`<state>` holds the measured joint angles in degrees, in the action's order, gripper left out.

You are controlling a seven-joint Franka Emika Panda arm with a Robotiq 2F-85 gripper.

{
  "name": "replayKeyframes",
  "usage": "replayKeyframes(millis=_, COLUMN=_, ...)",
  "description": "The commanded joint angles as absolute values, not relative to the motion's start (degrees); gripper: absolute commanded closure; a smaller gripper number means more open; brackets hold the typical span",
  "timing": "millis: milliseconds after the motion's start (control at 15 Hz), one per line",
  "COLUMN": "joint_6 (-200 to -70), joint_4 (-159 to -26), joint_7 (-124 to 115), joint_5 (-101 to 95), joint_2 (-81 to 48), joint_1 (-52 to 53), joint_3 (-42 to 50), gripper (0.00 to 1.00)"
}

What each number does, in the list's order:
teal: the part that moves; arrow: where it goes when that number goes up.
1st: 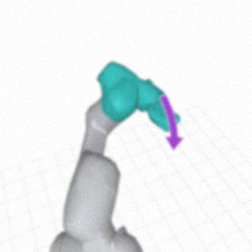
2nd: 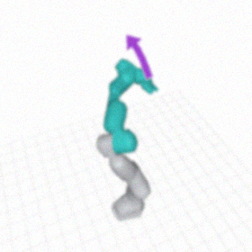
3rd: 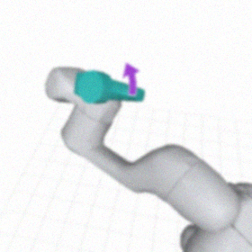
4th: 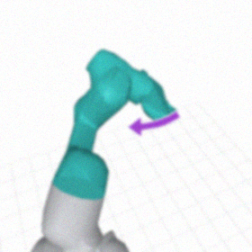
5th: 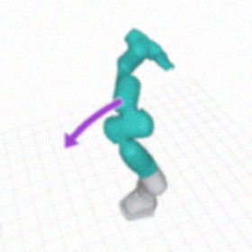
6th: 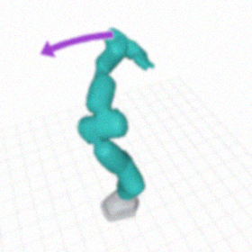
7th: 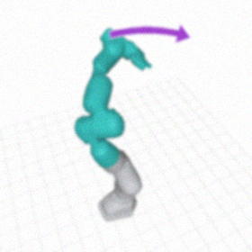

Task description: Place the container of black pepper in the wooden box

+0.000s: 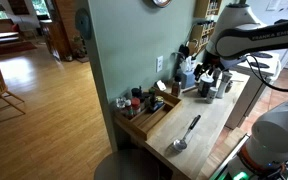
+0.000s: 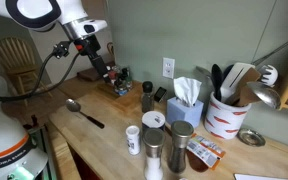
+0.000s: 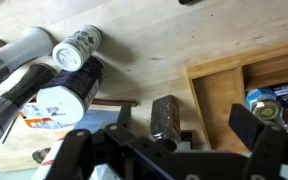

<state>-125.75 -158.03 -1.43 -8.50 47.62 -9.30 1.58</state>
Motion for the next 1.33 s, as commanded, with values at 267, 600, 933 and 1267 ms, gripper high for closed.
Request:
replayKeyframes(millis=267, joint_6=-125.47, joint_4=-158.80, joint_7=-1.66, joint_5=-8.76, joint_2=47.21, joint_1=-8.95, joint_3=1.85, gripper=0.00)
replayKeyframes(millis=600, joint_6=-125.47, joint_4=-158.80, joint_7=-1.66, joint_5=-8.76, joint_2=47.20, joint_1=-8.95, joint_3=1.85, gripper=0.00)
replayKeyframes(millis=933, joint_6=-125.81, joint_4=-157.43, joint_7=-3.42, joint_5=-9.25, joint_2=42.79, joint_1=-13.82, joint_3=5.48, gripper=0.00)
replayKeyframes(millis=1267, joint_6=-131.91, joint_4=-154.99, joint_7=-4.32, joint_5=-10.62, joint_2=35.68, joint_1=-19.52, joint_3=9.19, gripper=0.00)
